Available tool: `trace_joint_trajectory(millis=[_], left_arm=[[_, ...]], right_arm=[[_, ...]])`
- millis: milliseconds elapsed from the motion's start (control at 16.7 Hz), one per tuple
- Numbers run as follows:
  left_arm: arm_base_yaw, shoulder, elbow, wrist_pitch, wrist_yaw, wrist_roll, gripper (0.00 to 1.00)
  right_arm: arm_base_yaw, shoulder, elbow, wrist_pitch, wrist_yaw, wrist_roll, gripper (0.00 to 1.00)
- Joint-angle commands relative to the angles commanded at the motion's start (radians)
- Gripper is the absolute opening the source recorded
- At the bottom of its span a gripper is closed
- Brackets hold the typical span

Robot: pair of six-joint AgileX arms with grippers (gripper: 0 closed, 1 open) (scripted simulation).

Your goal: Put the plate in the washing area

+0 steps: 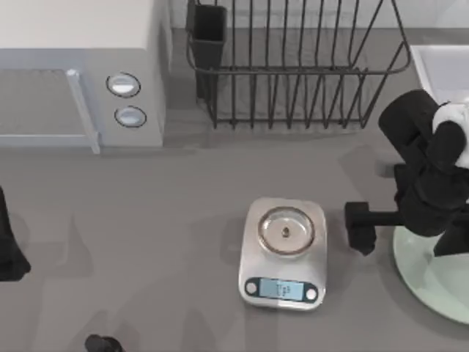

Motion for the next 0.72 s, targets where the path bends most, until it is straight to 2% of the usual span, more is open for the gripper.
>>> trace_joint_trajectory(millis=[360, 720], left_arm=[[0.000, 0.000, 0.000, 0.000, 0.000, 0.000, 1.00], [0.000, 0.000, 0.000, 0.000, 0.000, 0.000, 1.00]], right_arm=[[0.007, 0.030, -0.027, 0.049, -0.002, 0.002, 1.00], [0.007, 0.030, -0.027, 0.049, -0.002, 0.002, 0.55]])
